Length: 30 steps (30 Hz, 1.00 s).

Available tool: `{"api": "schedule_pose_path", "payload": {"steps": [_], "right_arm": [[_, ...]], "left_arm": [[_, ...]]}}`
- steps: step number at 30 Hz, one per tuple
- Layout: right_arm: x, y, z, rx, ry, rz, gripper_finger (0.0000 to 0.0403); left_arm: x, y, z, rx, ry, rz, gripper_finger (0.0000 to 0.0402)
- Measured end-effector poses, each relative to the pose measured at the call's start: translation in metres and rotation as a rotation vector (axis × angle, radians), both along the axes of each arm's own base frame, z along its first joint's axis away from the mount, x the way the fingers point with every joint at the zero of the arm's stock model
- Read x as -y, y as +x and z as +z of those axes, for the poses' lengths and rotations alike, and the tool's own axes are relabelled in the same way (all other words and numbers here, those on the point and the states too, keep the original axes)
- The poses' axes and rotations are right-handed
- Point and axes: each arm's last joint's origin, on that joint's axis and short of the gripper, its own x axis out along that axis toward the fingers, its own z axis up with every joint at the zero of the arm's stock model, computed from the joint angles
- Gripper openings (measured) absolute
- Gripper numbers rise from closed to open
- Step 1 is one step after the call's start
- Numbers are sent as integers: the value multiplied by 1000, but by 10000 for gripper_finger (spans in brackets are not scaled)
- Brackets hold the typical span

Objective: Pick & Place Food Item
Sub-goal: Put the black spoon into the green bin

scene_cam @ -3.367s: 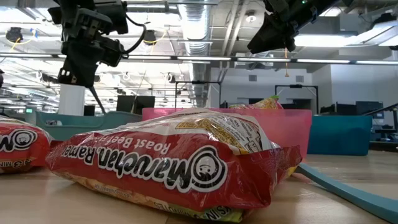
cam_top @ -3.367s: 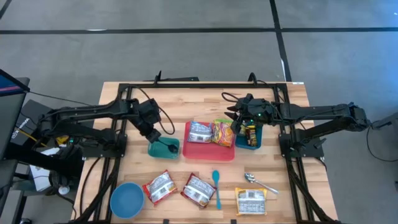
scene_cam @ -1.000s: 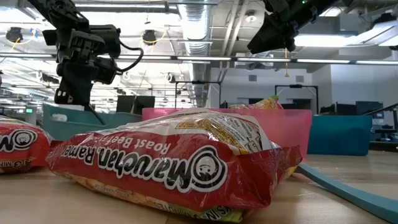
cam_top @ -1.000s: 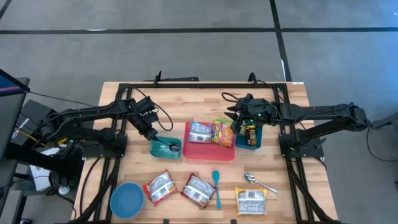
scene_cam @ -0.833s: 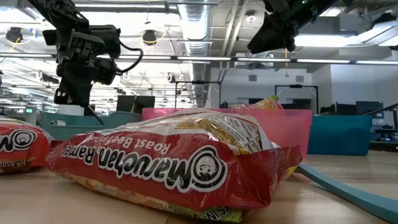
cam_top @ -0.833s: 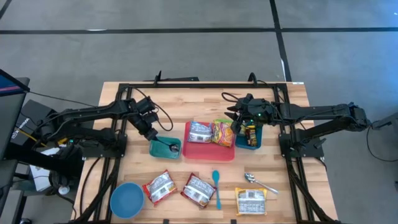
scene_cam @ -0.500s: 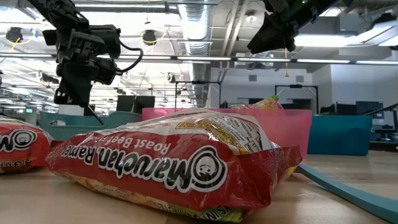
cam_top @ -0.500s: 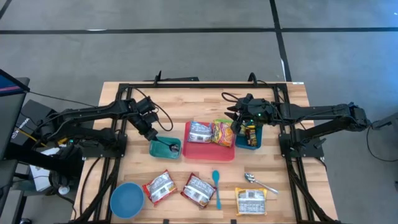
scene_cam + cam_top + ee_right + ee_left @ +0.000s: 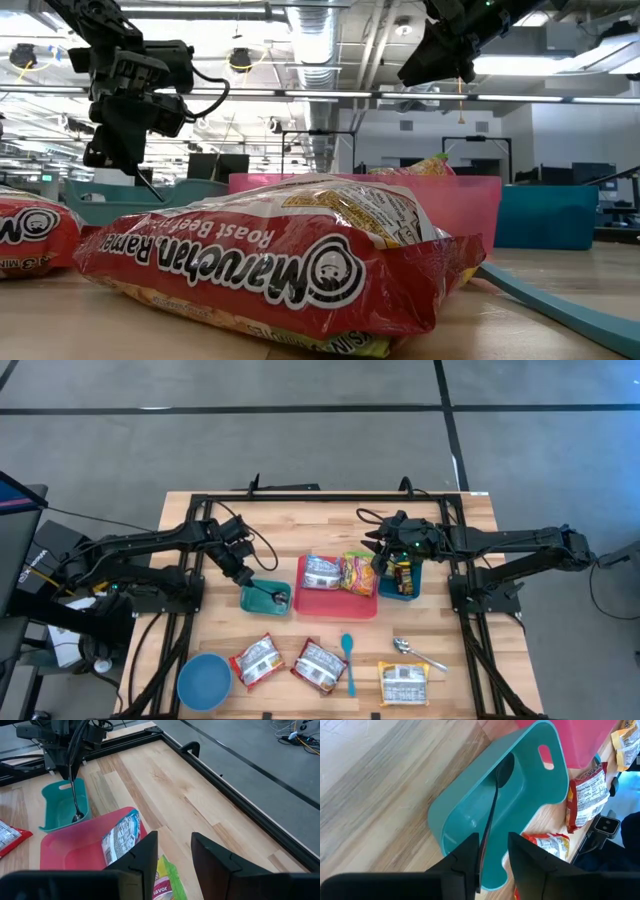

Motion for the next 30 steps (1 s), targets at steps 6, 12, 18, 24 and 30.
{"api": "schedule_pose_path", "payload": {"steps": [6,12,18,24,30], "right_arm": [[0,0,0,0,0,0,113],[0,0,0,1,0,0,113],[0,0,0,1,0,0,113],[0,0,0,1,0,0,113],[0,0,0,1,0,0,113]], "left_arm": [[0,0,0,-5,-3,0,125],[1,-3,-1,-30,-16,0,145],[-5,-5,-1,-30,-16,35,152],[-12,-10,-1,-32,-11,70,152],[-15,-14,-2,-52,-23,96,154]]}}
